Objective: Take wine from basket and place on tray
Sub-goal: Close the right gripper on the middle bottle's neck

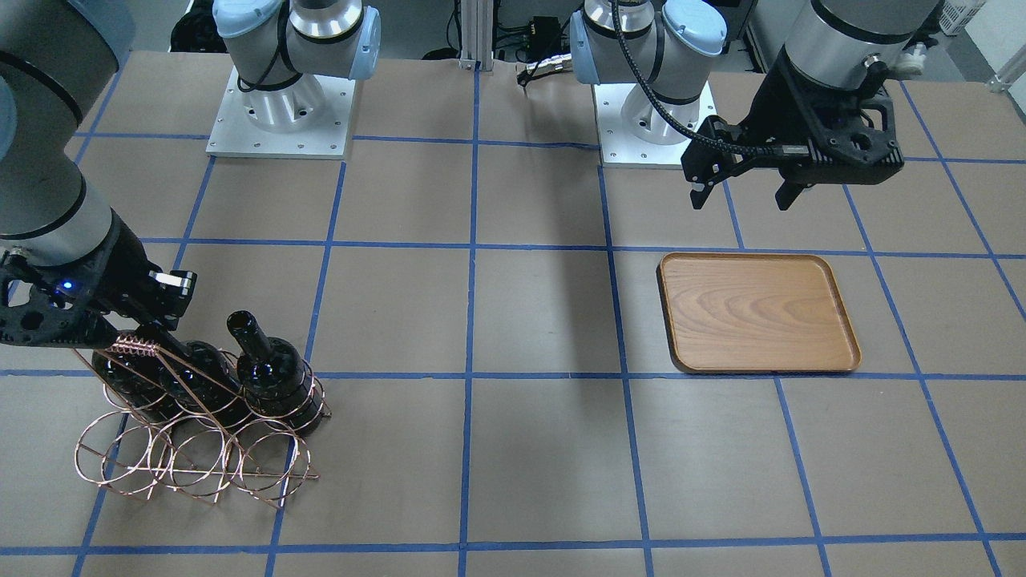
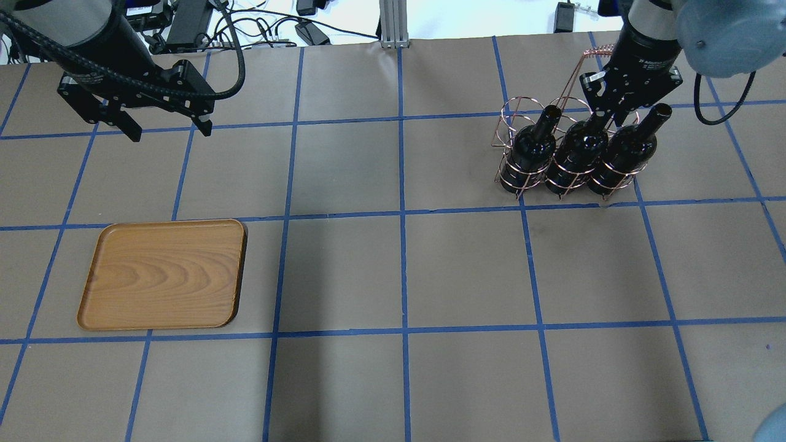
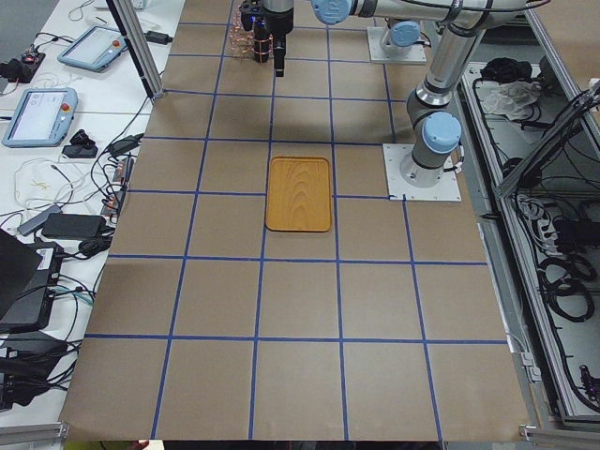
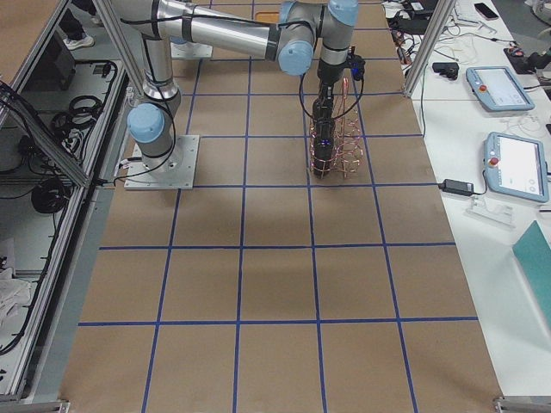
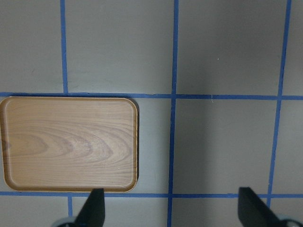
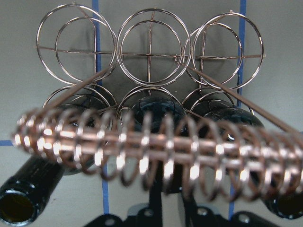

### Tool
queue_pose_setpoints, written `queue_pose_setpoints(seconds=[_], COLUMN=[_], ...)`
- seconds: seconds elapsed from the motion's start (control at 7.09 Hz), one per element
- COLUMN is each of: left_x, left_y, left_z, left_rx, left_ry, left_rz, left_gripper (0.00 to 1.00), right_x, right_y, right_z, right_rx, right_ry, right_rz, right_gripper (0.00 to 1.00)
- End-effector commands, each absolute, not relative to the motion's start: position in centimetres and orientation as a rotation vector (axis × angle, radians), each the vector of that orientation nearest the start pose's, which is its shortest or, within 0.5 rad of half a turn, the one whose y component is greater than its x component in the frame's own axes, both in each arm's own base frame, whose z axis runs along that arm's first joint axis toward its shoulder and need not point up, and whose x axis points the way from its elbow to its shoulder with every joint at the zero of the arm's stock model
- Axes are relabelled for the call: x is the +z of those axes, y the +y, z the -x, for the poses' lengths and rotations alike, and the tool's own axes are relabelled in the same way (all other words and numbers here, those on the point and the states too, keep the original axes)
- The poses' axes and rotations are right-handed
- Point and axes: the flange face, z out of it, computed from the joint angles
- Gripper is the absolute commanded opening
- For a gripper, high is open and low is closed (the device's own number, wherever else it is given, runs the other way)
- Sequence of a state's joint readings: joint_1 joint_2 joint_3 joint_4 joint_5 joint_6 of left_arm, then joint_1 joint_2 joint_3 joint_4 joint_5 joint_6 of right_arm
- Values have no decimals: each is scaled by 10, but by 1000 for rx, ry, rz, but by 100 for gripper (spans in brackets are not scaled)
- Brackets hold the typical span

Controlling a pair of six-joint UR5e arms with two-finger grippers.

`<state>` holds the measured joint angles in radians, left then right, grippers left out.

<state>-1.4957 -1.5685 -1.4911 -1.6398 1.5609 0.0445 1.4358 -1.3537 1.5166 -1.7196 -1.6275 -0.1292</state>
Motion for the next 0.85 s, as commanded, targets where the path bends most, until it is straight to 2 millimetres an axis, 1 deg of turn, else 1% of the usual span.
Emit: queue_pose_setpoints(seconds=[0.0, 0.14, 0.28, 0.42, 0.56, 0.71], left_x=[522, 522, 520, 521, 522, 521], left_y=[-499, -499, -500, -499, -500, -500], left_z=[97, 97, 97, 97, 97, 97], left_rx=[-23, -25, -20, -23, -27, -23], left_ry=[3151, 3151, 3150, 3150, 3149, 3150], left_rz=[48, 48, 48, 48, 46, 46], left_gripper=[100, 100, 100, 100, 100, 100], right_x=[425, 425, 421, 418, 417, 416], right_y=[-589, -589, -588, -588, -590, -591], right_z=[-48, -48, -48, -49, -49, -49], right_rx=[-7, -5, 4, 12, 12, 2], right_ry=[3212, 3212, 3206, 3199, 3198, 3199], right_rz=[-8, -6, -5, -7, -10, -13], right_gripper=[19, 26, 46, 85, 89, 88])
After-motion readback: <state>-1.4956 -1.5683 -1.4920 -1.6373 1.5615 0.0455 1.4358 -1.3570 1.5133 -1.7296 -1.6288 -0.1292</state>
